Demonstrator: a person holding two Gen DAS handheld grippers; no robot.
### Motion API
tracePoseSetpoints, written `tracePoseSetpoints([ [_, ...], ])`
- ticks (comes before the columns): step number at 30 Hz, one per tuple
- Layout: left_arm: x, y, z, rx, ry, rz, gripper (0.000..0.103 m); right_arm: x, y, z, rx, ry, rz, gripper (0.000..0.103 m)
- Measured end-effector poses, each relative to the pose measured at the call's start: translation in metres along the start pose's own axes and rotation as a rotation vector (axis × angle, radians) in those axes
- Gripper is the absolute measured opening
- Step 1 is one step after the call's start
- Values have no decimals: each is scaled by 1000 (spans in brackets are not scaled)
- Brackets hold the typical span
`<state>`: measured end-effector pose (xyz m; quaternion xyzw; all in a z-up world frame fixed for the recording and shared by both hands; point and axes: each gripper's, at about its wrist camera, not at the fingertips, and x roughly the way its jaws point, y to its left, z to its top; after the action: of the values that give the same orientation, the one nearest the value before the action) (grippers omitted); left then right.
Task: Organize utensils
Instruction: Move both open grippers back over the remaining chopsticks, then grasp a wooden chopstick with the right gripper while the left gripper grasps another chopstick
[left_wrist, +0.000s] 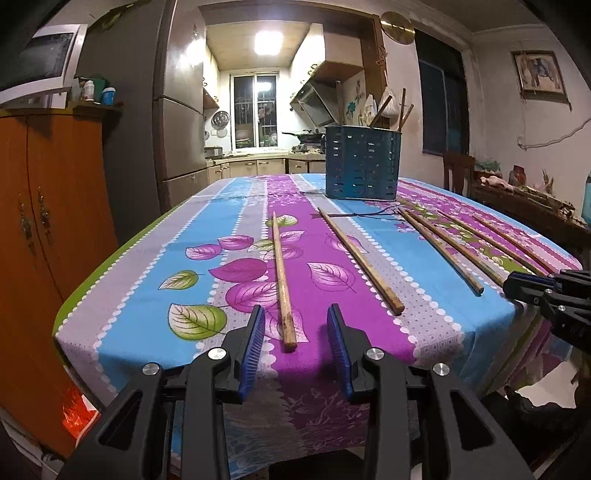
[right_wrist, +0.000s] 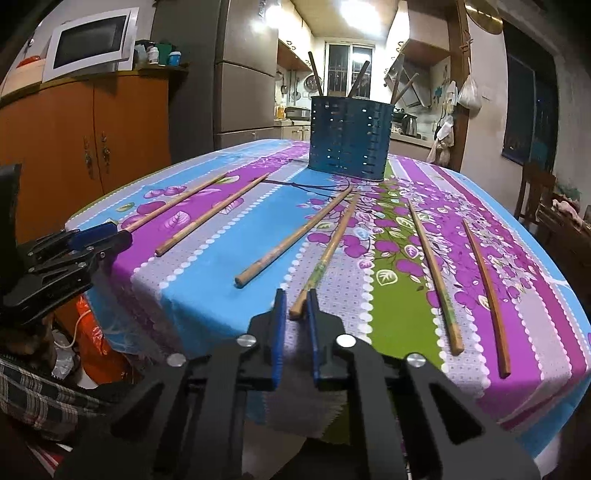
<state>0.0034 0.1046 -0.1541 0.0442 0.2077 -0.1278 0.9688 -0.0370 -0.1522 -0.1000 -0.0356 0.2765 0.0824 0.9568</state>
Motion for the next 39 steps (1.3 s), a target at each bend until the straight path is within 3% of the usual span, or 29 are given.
tracePoseSetpoints([
  [6,-4,2,-3,-2,-8,5,35,0,-3,-1,36,-4,-8,7],
  [15,-6,9,-2,-38,-3,21,9,-13,-10,-1,71,-51,-39,6],
  [31,-9,2,-2,-7,-7,34,8,-50,-31,-1,101,-149,-156,5],
  [39,-17,1,7,9,-36,39,8,-57,-32,6,77,-190,-139,5],
])
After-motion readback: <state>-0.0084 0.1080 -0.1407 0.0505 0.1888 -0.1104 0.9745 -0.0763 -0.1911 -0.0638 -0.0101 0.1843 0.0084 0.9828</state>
